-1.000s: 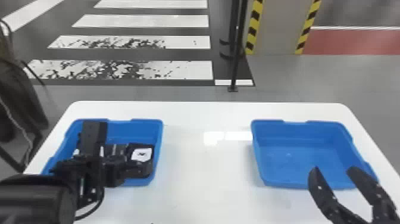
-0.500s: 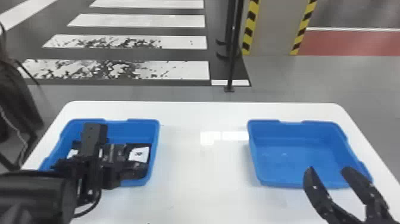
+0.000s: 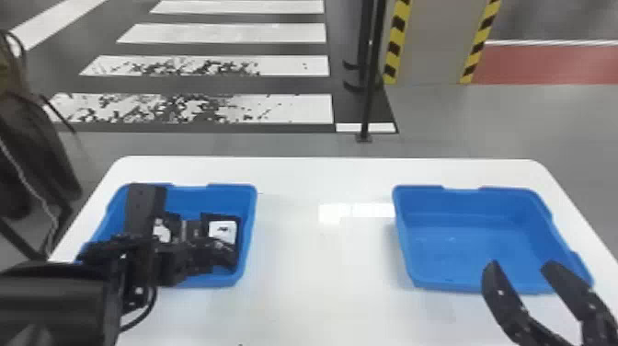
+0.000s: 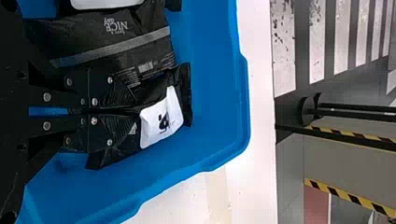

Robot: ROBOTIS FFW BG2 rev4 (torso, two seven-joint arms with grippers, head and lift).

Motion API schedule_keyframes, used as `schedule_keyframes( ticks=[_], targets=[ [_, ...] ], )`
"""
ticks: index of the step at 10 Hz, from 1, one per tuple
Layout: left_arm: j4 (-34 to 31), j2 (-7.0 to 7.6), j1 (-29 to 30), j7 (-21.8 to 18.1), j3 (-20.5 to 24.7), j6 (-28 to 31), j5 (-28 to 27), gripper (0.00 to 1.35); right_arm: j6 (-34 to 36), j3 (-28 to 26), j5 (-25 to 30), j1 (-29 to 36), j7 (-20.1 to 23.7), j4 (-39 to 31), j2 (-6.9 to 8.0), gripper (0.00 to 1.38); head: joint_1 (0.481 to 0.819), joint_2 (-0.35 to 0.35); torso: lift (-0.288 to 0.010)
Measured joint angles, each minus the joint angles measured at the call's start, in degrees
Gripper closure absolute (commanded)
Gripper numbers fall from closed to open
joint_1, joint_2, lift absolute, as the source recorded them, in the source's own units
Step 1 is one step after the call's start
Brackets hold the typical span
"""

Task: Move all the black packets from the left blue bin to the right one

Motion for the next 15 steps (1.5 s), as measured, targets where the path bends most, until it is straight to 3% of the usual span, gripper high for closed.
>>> schedule_keyframes(
  ticks=[3,6,11,15],
  targets=[
    [-10.49,-0.09,6.16,-1.30,2.17,-1.10,1.16,1.21,-0.03,0.00,-0.34,-0.13,0.73,-0.07,0.00,0.38,0.695,0.031,-0.140],
    [-20.17,-0.32,12.70,-3.78,2.52,-5.09,5.31,1.21,0.19,0.21,-4.26,-3.61,6.13,2.24,0.00,0.38,0.695,0.002,-0.140],
    [-22.64,0.96,13.27,-5.25,-7.06,-9.48,15.72,1.21,8.08,1.77,-11.61,-11.27,11.39,3.06,0.00,0.38,0.695,-0.134,-0.140],
    [-22.65,1.80,12.01,-5.25,-11.88,-10.05,19.64,1.21,17.68,5.01,-19.25,-17.29,14.27,5.52,-0.93,0.38,0.695,-0.134,-0.140]
  ],
)
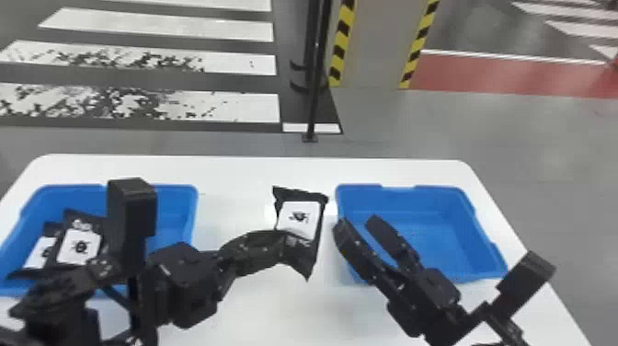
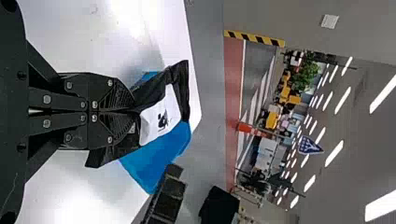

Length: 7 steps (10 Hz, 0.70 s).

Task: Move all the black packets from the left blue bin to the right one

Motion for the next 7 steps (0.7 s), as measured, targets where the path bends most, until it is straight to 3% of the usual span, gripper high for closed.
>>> schedule_keyframes(
  ticks=[2,4,7],
  targets=[
    [0.00,0.26,-0.38,0.00,-1.44,0.06,1.11,1.21,4.32,2.01,-3.89,-2.04,0.22,0.85,-0.87,0.39,0.695,-0.114,-0.140],
    [0.01,0.47,-0.78,0.00,-2.77,0.25,1.75,1.21,5.33,3.42,-5.94,-3.64,0.22,1.57,-1.36,0.55,0.695,-0.108,-0.140],
    [0.35,0.62,-0.98,0.00,-3.68,0.47,2.58,1.21,5.46,3.87,-8.09,-5.33,0.14,3.62,-1.40,1.19,0.695,-0.117,-0.140]
  ],
)
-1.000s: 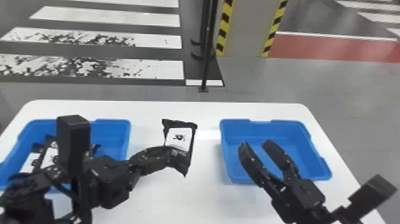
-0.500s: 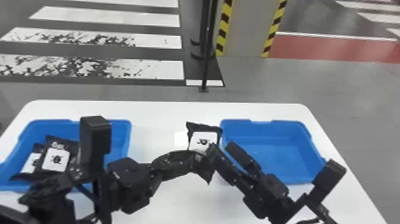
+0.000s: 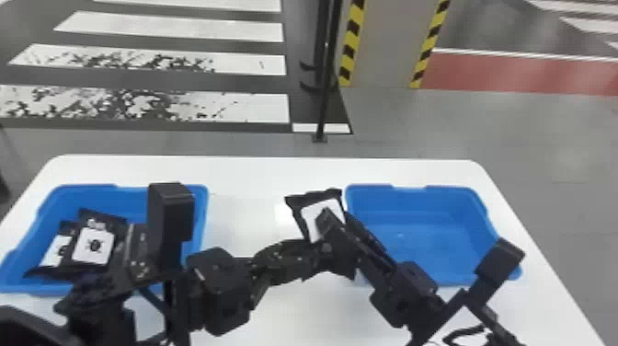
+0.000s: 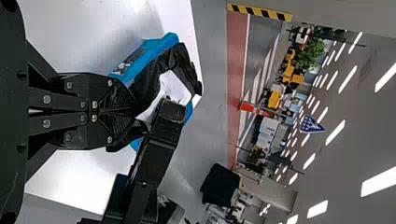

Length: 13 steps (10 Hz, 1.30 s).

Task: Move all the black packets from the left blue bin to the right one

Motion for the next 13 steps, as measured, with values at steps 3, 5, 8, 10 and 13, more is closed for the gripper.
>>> schedule_keyframes(
  ticks=[3,5,8,10,13],
  targets=[
    [-0.01,0.00,0.25,0.06,0.24,-0.48,0.14,1.05,0.46,-0.08,0.10,-0.05,0.07,0.43,0.05,1.28,0.695,-0.114,-0.140],
    [0.00,-0.28,1.54,1.06,1.36,0.21,1.05,0.26,-0.58,-0.38,0.32,-0.44,0.01,1.03,0.04,1.28,0.695,-0.112,-0.140],
    [-0.27,-0.57,4.37,1.05,3.40,0.47,1.33,0.13,-2.12,-4.66,5.97,-4.76,0.01,7.82,-0.71,1.28,0.695,-0.155,-0.140],
    [-1.09,-1.10,5.91,1.28,5.83,-1.44,0.75,0.13,-2.92,-9.74,14.32,-10.49,0.01,16.24,-1.55,1.28,0.695,-0.216,-0.140],
    [-2.10,-1.92,8.60,1.57,9.36,-1.79,0.37,0.13,-3.07,-16.06,23.99,-16.89,-0.62,24.58,-2.59,1.05,0.695,-0.287,-0.140]
  ],
)
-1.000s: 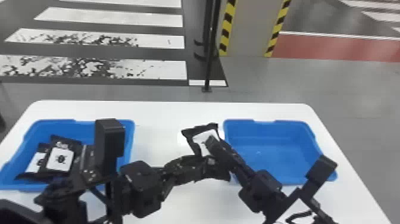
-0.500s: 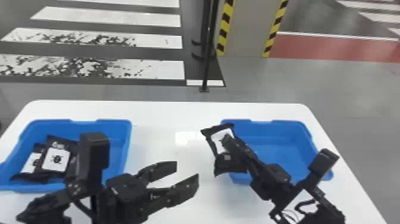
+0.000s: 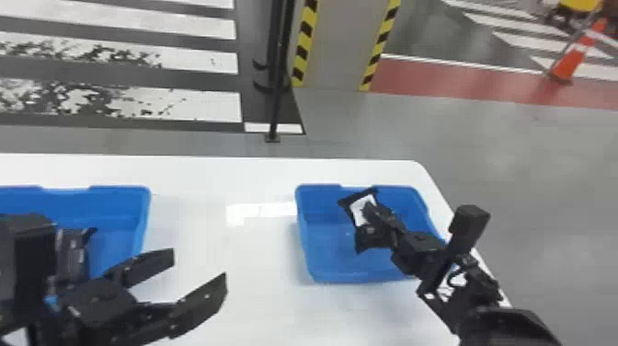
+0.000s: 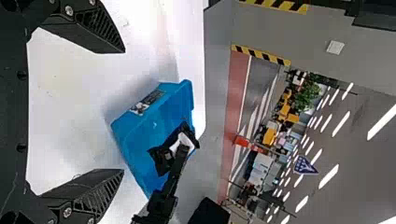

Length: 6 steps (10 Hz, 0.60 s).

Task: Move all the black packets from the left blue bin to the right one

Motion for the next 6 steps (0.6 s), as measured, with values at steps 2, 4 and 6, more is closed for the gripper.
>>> schedule_keyframes(
  ticks=[2,4,6],
  targets=[
    [-0.59,-0.48,1.11,0.11,2.43,0.00,-0.68,0.13,-0.51,-0.57,3.23,-1.72,-1.17,2.65,-0.17,0.22,0.695,-0.285,-0.140],
    [-0.77,-0.77,0.78,0.37,4.89,0.75,-2.70,0.13,-4.47,-0.59,5.53,1.87,-3.15,-2.00,0.51,0.11,0.695,-0.264,-0.140],
    [-0.61,-1.04,-0.01,0.81,8.55,3.11,-4.80,0.13,-10.27,-0.16,9.44,9.20,-4.70,-11.84,2.17,0.12,0.695,-0.193,-0.140]
  ],
)
